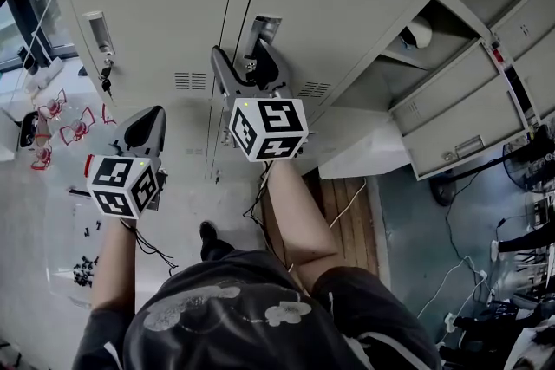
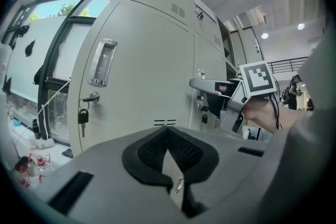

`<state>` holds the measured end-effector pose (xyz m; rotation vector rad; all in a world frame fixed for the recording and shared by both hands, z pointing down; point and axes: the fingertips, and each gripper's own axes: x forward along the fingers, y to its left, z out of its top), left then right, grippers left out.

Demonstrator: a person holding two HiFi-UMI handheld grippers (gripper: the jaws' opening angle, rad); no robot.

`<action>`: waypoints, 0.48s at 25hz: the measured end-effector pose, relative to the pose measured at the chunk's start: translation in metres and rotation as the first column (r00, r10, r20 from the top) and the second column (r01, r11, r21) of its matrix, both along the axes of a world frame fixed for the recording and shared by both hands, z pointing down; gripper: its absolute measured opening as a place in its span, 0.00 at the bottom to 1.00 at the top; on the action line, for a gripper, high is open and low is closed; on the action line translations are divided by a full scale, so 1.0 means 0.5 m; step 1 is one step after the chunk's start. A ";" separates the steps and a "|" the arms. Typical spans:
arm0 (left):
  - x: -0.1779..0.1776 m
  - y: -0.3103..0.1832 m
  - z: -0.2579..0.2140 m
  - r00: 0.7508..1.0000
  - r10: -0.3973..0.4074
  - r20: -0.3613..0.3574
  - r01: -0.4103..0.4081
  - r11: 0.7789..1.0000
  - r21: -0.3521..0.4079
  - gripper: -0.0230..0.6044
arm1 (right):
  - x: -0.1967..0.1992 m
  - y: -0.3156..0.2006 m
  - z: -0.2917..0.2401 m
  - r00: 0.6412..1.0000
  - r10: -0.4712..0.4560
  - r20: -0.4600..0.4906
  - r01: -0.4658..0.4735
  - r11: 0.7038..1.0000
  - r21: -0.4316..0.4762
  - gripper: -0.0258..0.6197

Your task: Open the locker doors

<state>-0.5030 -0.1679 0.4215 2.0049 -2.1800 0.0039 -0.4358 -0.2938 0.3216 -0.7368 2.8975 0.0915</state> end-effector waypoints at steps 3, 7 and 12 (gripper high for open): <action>0.011 0.010 -0.002 1.000 0.000 0.002 0.000 1.000 0.000 0.05 | 0.011 0.012 0.000 0.999 0.034 -0.010 -0.034 0.999 0.003 0.51; 0.030 0.031 -0.004 1.000 -0.004 0.007 0.004 1.000 -0.003 0.05 | 0.035 0.023 0.002 0.994 0.102 -0.028 -0.102 0.995 -0.003 0.44; 0.062 0.066 -0.008 1.000 -0.010 0.013 0.010 1.000 -0.004 0.05 | 0.067 0.040 0.002 0.987 0.155 -0.049 -0.156 0.987 -0.026 0.36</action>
